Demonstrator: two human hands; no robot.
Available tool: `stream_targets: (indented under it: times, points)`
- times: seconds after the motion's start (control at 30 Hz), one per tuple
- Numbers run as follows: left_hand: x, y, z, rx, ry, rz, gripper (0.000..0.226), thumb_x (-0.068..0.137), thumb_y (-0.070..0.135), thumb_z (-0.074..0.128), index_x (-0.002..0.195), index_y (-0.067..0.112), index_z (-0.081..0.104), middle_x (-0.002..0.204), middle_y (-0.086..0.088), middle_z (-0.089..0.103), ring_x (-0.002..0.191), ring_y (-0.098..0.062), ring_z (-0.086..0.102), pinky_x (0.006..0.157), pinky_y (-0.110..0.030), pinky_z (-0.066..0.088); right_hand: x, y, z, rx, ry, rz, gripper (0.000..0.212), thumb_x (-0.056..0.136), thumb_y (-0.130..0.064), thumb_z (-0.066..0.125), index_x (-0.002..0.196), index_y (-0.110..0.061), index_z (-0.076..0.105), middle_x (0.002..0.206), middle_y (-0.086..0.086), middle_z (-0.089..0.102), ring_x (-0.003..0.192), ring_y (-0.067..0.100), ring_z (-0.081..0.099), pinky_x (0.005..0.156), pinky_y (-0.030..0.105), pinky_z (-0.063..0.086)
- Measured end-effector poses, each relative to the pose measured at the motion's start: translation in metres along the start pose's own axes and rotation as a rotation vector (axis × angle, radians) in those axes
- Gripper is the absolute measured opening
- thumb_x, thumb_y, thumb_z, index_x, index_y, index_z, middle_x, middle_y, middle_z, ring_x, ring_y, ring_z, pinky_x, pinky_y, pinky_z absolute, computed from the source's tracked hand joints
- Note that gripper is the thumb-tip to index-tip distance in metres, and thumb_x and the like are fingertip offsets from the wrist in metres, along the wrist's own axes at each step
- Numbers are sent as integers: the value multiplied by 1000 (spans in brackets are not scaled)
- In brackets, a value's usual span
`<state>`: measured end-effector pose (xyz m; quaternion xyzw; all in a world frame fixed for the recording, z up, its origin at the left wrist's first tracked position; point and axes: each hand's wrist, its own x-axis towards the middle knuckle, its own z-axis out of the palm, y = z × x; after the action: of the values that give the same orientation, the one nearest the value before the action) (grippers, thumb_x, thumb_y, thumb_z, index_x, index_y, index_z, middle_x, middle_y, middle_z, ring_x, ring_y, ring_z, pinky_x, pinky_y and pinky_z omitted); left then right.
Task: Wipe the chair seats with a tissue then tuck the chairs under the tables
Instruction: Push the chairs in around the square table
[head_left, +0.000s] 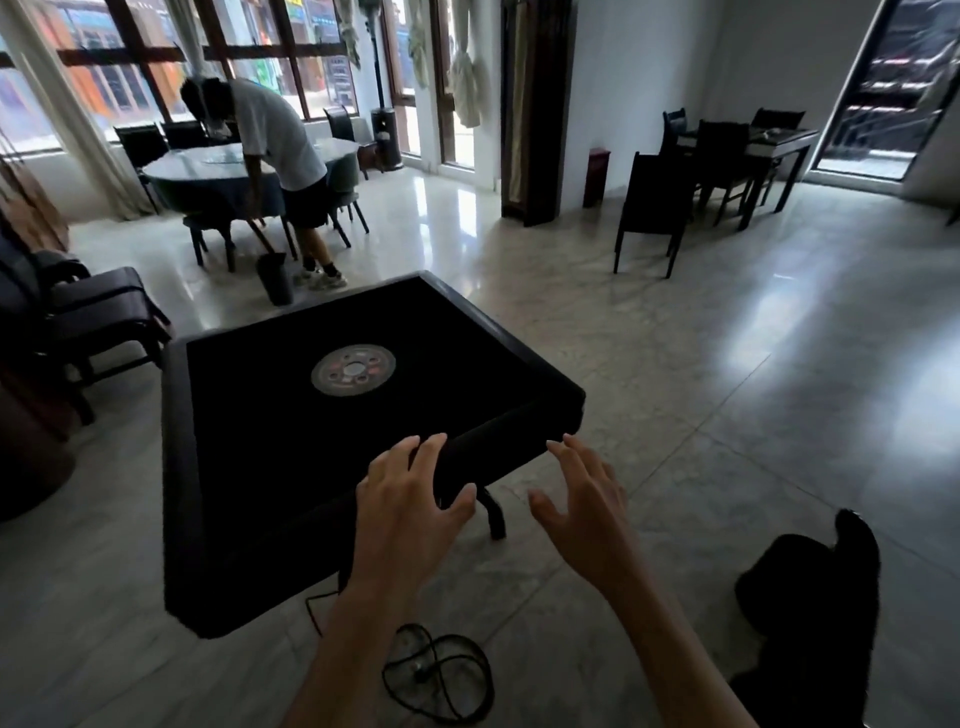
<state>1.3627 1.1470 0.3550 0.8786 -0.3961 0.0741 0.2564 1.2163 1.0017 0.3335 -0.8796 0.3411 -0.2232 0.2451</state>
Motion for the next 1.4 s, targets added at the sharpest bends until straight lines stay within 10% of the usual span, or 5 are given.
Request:
stream_targets:
  times: [0.67,1.4]
  points:
    - [271,206,193,-186,-231,442,70,81,65,46,142,32,38,144,-1,45,131,-26,39,105,-41,35,195,199,-104,-115,308,431,62,91,-43,56,146,-24,37,157,2,32,143,22,27,112,43,25]
    - [192,534,323,-551,-709,1396,75,81,66,53,146,36,30,150,1,39,135,-25,34,105,-43,35,36,298,-241,-320,891,1328,60,95,-40,53,148,-18,38,157,5,29,144,25,25,115,44,26]
